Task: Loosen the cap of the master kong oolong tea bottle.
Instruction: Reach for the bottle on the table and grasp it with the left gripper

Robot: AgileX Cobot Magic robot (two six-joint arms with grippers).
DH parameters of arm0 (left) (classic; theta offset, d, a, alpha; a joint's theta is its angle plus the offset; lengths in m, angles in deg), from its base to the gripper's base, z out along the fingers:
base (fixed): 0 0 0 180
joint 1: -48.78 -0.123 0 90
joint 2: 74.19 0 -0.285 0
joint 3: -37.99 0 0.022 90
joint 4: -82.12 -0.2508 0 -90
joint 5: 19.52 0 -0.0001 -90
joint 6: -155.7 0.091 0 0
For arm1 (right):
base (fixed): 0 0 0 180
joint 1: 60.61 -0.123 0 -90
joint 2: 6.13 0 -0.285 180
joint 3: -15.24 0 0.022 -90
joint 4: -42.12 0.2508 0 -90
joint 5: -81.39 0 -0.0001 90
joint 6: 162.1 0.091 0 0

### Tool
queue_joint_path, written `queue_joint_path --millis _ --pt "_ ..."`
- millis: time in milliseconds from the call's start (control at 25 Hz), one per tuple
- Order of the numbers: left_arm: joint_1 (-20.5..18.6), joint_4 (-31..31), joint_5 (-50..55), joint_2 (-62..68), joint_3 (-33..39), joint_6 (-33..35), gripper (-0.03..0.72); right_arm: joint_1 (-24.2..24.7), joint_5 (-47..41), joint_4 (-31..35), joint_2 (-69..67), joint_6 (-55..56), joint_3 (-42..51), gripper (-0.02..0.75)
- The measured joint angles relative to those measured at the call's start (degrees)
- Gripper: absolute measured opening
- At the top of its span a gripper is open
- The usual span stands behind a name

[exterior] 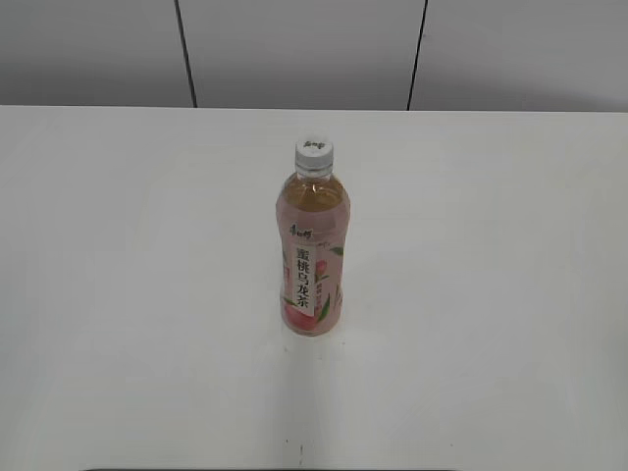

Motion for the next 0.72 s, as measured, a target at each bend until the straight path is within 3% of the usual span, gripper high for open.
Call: queue_joint_path --millis 720 --pt "0.0 0.0 0.0 0.0 0.0 0.0 0.343 0.0 0.0 0.0 0.0 0.0 0.0 0.565"
